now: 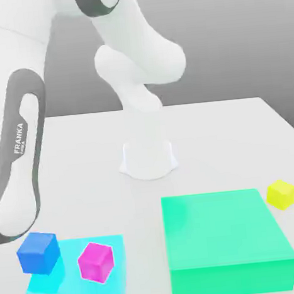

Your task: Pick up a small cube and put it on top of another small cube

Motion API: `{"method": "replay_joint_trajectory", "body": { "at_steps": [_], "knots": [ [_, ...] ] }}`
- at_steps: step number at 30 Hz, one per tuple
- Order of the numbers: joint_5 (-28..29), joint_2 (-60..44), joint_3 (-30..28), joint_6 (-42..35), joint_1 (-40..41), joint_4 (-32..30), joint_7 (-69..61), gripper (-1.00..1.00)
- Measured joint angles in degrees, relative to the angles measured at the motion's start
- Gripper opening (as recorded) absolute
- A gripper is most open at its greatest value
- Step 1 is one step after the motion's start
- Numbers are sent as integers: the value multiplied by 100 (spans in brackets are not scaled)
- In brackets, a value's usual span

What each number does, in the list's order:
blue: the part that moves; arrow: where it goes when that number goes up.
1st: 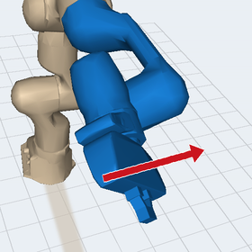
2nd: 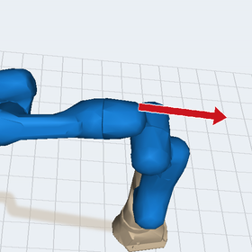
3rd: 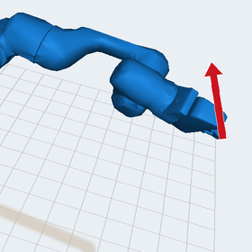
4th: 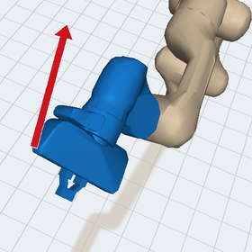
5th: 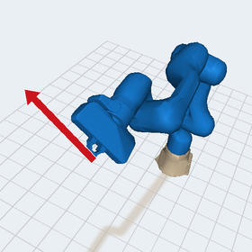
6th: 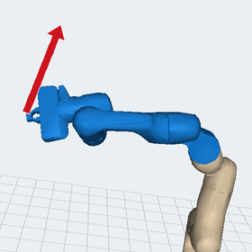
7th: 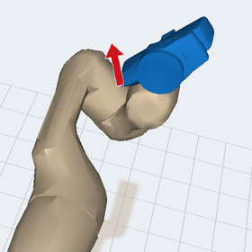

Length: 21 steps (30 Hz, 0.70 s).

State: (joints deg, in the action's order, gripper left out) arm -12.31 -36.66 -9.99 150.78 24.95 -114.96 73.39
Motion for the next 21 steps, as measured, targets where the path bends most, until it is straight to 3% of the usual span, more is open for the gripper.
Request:
{"method": "replay_joint_trajectory", "body": {
  "at_steps": [6, 13, 21],
  "knots": [
    [160, 671, -170, -491, -137, -188, 130, -100],
    [333, 2135, -242, -888, -539, -1222, 794, -100],
    [1168, 3681, -175, -1153, -919, -2435, 2039, -100]
  ]
}}
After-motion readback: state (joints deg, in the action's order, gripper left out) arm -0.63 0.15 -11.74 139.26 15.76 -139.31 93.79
